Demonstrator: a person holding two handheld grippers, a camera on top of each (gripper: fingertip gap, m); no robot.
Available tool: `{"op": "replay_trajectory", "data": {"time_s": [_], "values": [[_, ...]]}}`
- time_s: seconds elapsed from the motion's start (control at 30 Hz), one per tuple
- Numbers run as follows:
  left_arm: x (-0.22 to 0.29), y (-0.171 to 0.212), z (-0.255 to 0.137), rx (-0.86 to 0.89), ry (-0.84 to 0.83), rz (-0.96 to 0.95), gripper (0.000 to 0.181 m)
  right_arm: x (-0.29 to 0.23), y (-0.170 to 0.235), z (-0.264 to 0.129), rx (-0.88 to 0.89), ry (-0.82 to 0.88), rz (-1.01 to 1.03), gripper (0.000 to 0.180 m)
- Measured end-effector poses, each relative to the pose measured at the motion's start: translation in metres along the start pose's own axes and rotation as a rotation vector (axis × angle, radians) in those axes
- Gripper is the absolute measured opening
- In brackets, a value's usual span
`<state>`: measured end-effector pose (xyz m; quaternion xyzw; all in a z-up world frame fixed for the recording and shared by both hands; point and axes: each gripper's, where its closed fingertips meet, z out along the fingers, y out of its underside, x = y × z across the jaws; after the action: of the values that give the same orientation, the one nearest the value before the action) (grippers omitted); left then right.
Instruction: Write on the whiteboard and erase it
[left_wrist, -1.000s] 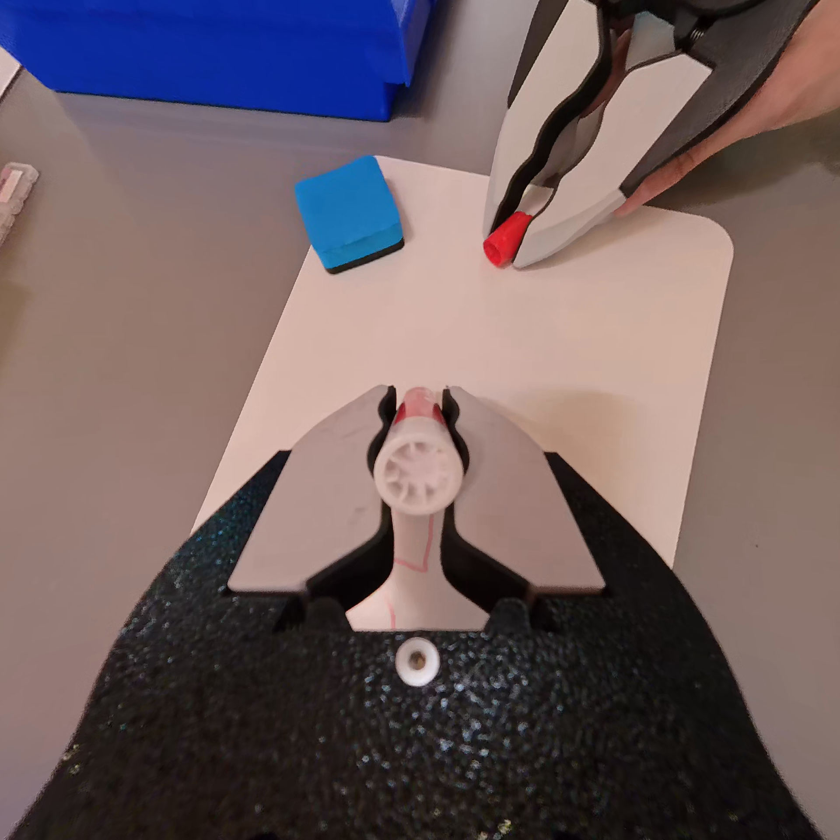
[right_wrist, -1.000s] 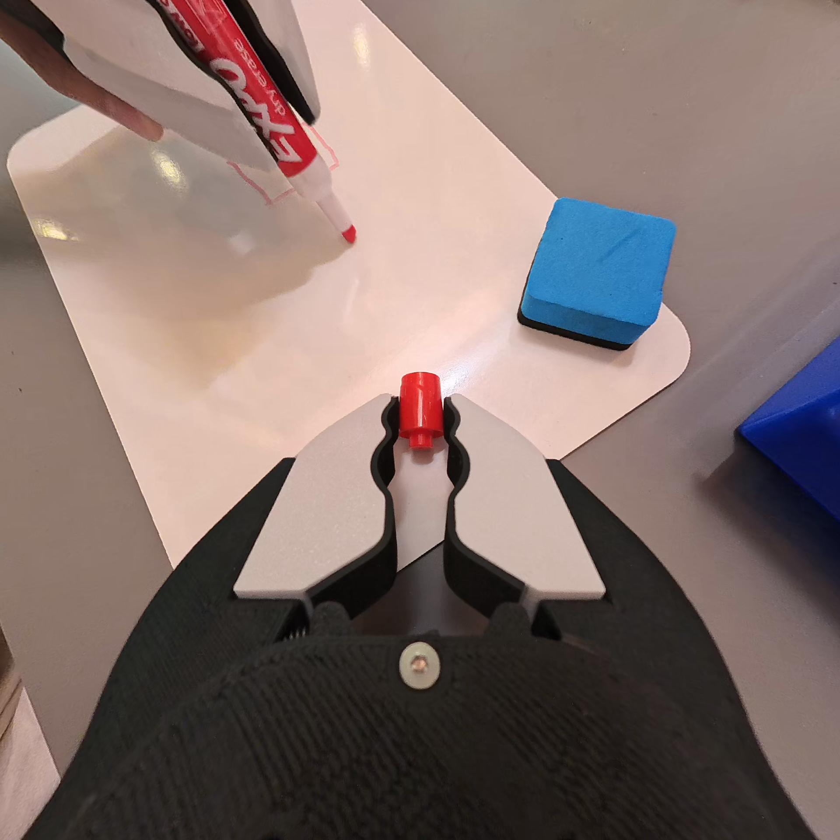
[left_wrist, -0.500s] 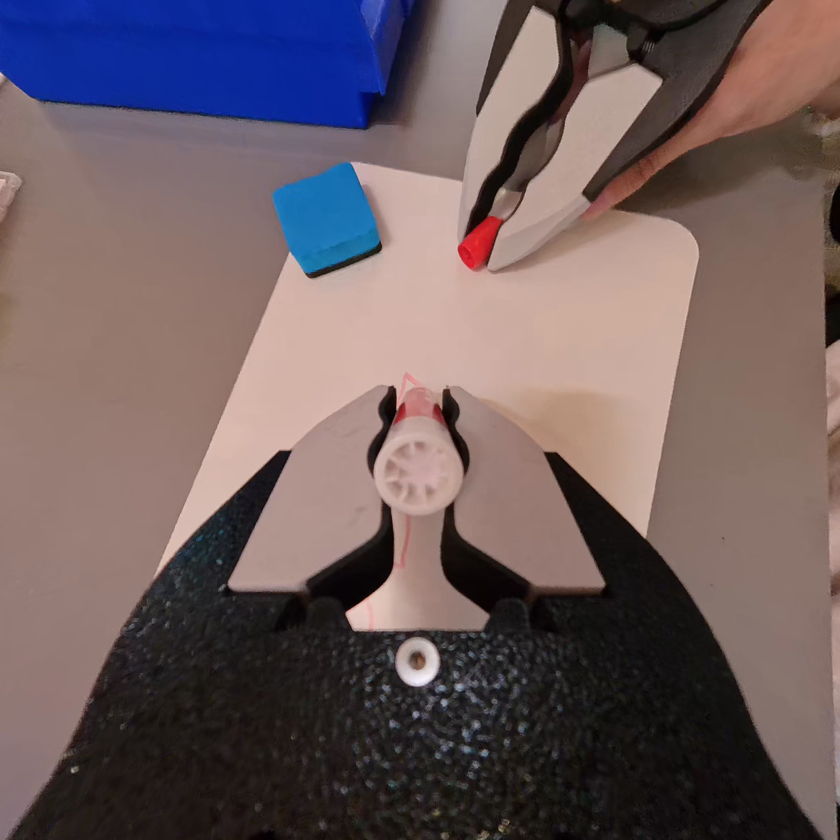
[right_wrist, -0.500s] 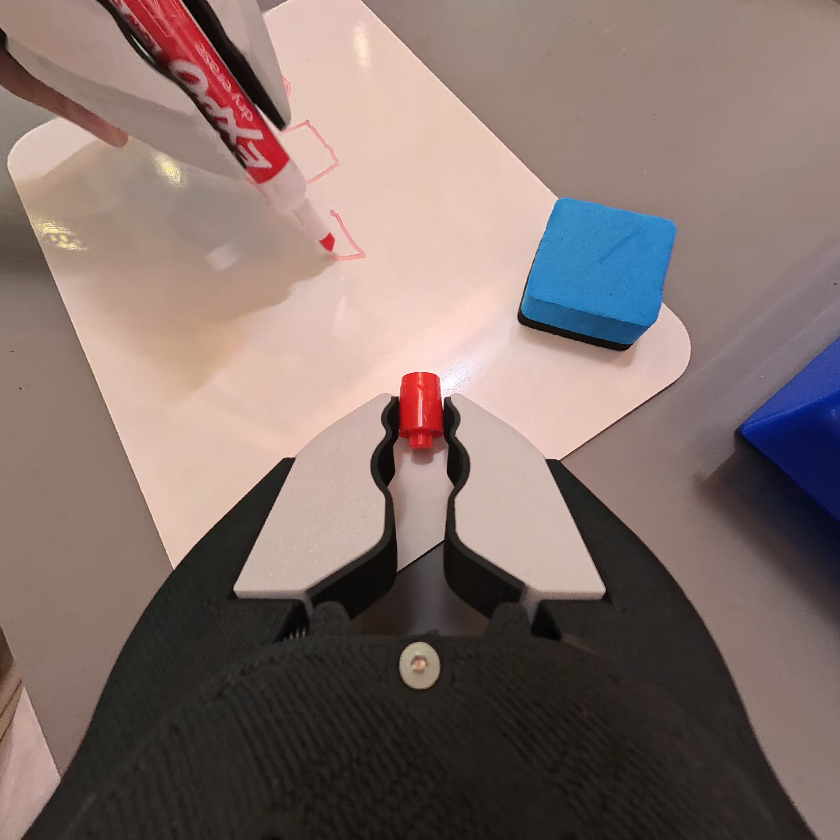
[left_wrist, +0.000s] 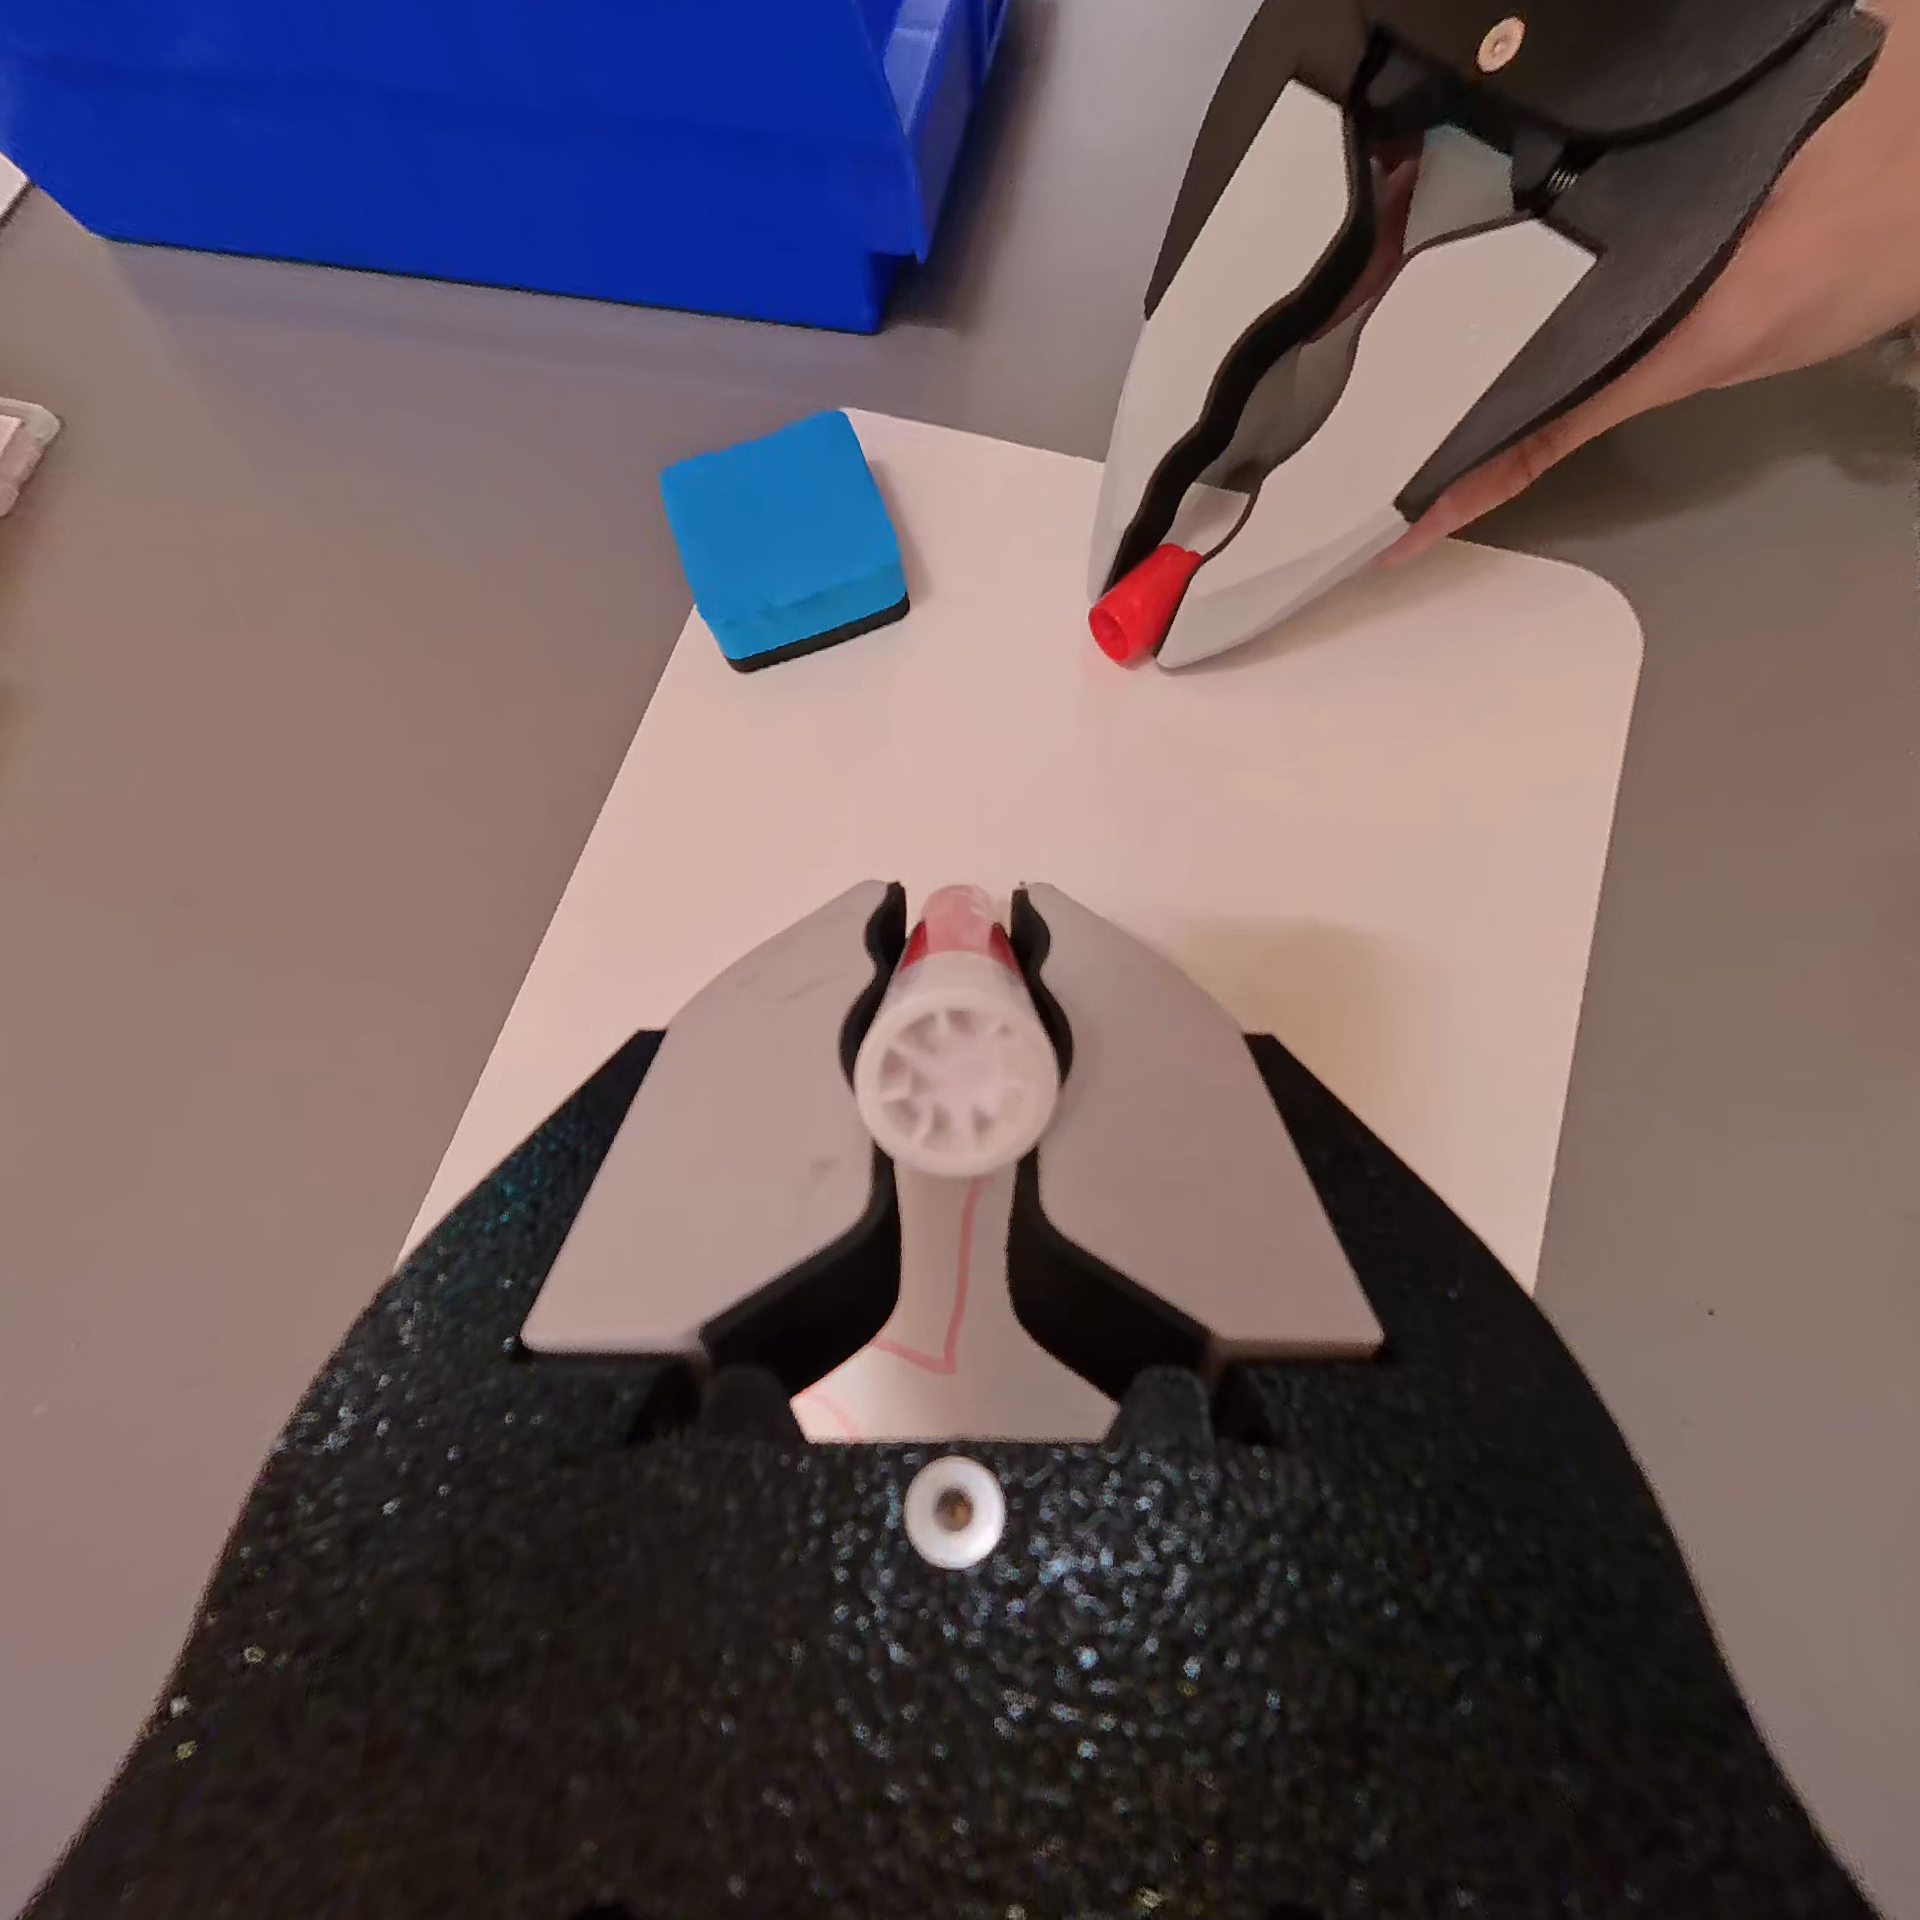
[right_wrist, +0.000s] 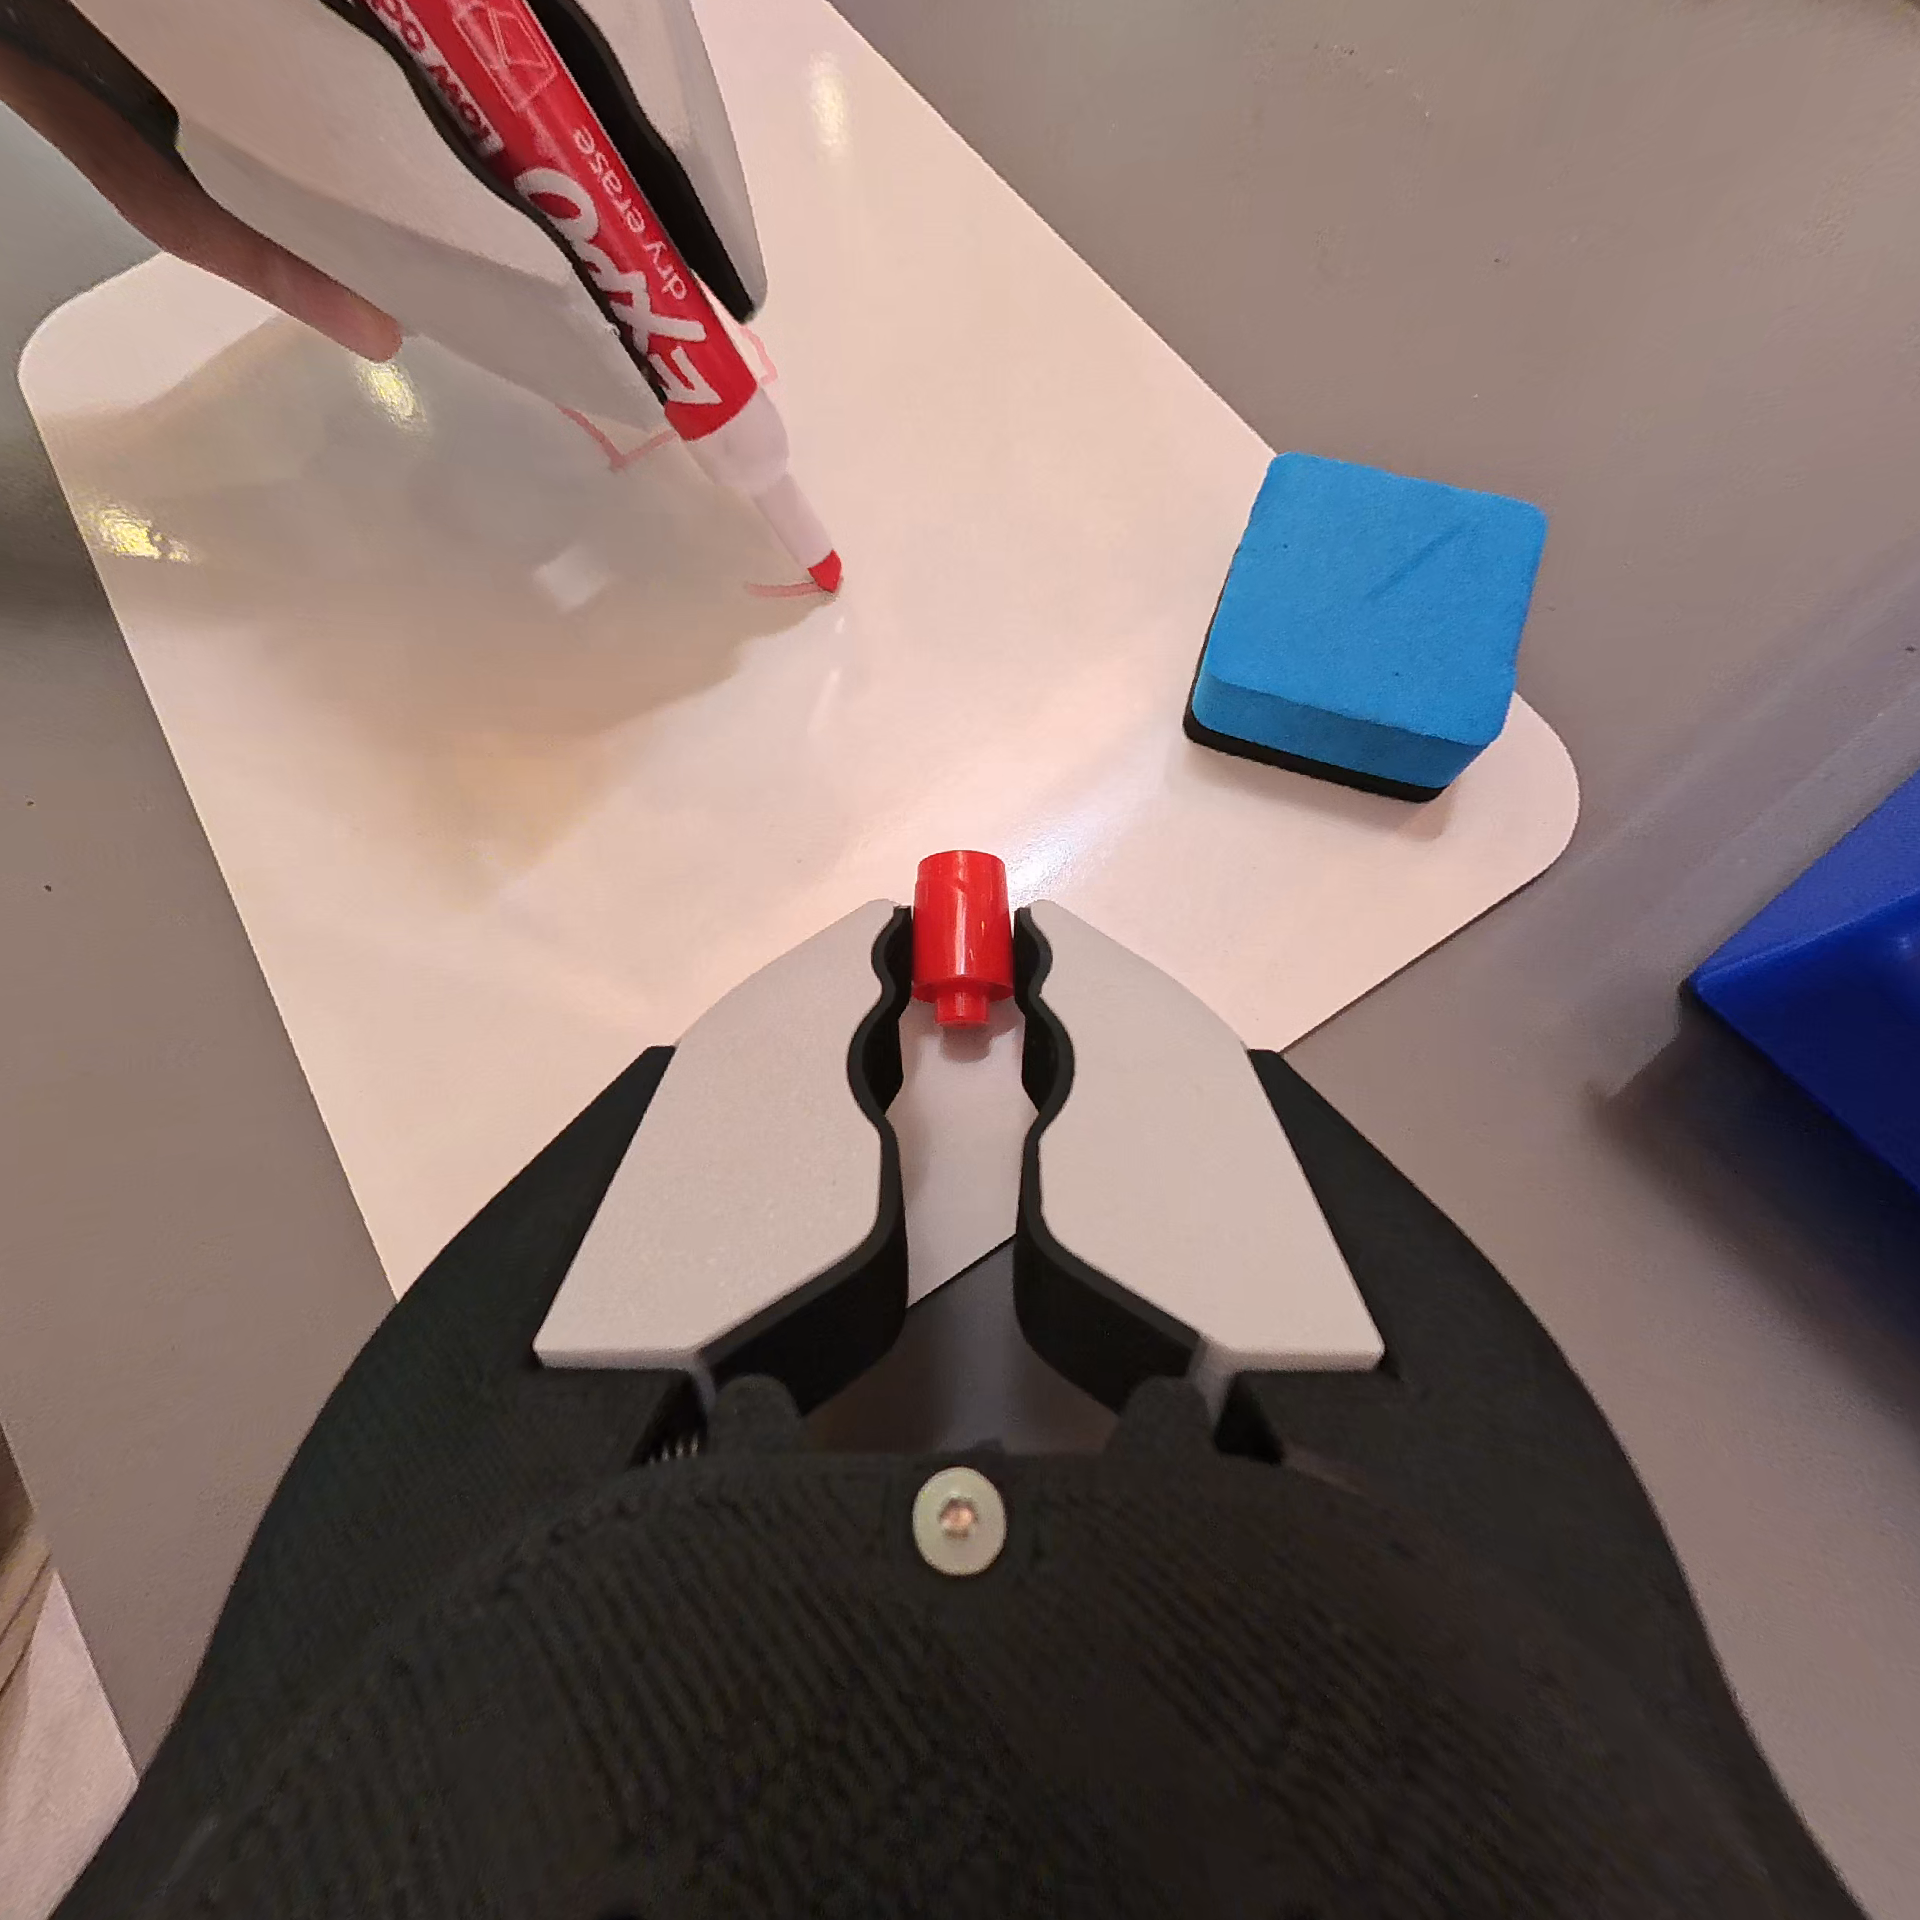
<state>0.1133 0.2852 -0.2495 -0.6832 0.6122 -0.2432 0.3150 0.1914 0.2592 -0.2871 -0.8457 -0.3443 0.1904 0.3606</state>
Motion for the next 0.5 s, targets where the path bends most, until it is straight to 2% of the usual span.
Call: {"op": "replay_trajectory", "data": {"time_s": [0.5], "values": [[-0.024, 0.010, -0.008, -0.016, -0.068, -0.034, 0.019, -0.001, 0.002, -0.002, -0.001, -0.009, -0.008, 0.019]]}}
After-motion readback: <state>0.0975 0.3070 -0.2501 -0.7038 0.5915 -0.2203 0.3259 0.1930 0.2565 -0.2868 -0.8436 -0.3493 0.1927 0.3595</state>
